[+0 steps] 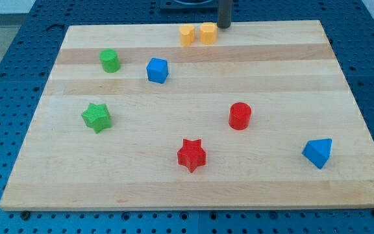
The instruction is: Point your arm at the blue cube
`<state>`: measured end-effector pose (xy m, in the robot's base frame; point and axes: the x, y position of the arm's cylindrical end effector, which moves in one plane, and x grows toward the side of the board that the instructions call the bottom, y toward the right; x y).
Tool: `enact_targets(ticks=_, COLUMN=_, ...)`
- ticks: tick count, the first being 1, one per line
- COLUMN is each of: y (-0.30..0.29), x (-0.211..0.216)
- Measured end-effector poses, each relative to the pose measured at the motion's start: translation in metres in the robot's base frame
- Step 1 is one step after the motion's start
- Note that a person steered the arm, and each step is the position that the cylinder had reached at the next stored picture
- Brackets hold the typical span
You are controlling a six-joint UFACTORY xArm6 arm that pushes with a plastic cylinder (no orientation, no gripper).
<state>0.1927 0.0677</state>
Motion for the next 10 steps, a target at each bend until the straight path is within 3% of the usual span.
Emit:
enact_targets(ticks=4, y=0.046, x=0.000)
enact_targets(ticks=10, y=0.068, x=0.066)
